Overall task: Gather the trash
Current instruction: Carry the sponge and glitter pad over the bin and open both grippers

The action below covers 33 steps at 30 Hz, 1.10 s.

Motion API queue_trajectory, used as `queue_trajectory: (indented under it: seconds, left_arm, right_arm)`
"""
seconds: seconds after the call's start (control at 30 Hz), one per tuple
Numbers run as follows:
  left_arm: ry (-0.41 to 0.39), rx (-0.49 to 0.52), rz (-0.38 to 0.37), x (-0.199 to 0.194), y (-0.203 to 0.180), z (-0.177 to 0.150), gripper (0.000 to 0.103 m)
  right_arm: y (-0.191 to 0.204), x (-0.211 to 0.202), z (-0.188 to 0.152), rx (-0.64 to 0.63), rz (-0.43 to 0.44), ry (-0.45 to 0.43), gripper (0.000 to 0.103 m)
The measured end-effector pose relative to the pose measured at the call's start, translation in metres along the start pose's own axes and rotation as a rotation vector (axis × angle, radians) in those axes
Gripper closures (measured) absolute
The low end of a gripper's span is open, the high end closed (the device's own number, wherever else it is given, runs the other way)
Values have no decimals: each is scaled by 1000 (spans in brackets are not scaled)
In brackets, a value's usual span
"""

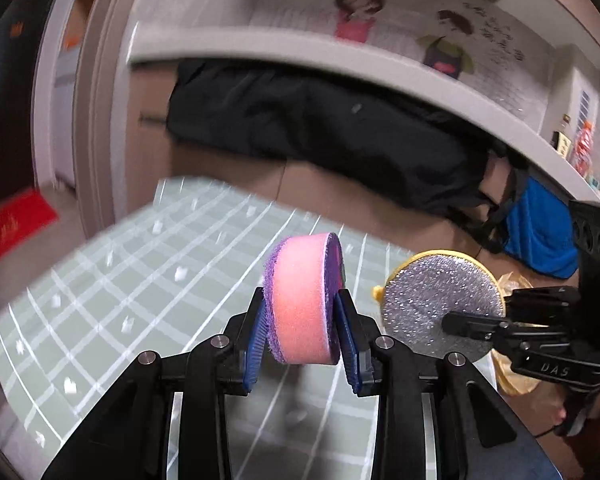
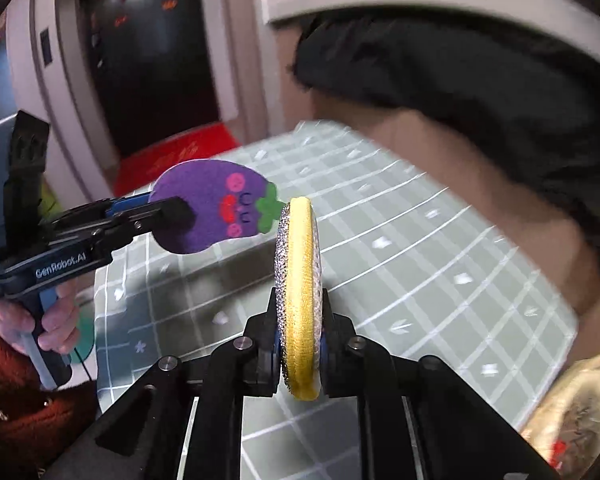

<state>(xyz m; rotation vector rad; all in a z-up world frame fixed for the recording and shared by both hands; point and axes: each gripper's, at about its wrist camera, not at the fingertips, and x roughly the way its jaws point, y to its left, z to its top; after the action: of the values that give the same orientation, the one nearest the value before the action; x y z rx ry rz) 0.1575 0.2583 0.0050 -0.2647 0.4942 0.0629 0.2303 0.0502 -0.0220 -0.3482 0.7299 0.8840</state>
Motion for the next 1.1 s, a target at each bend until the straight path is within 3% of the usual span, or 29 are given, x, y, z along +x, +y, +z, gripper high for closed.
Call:
queue_trajectory:
  seconds: [0.13,0.37,0.73,1.1]
  left_arm:
    - [-83,53,18,-6,-47,22,69]
    - [-144,101,2,-3,-116,38,69]
    - [-214,180,-129,13,-220,41,69]
    - [-78,209,-300,69,-305,13,69]
  right_arm:
    - [-21,-46,1,15,-72,-98,89]
    - [-61,-111,-10,61,-176,-214,89]
    - [-124,-184,-55,163,-313,-359,89]
    - [-190,-228,-102,284,-448,-383,89]
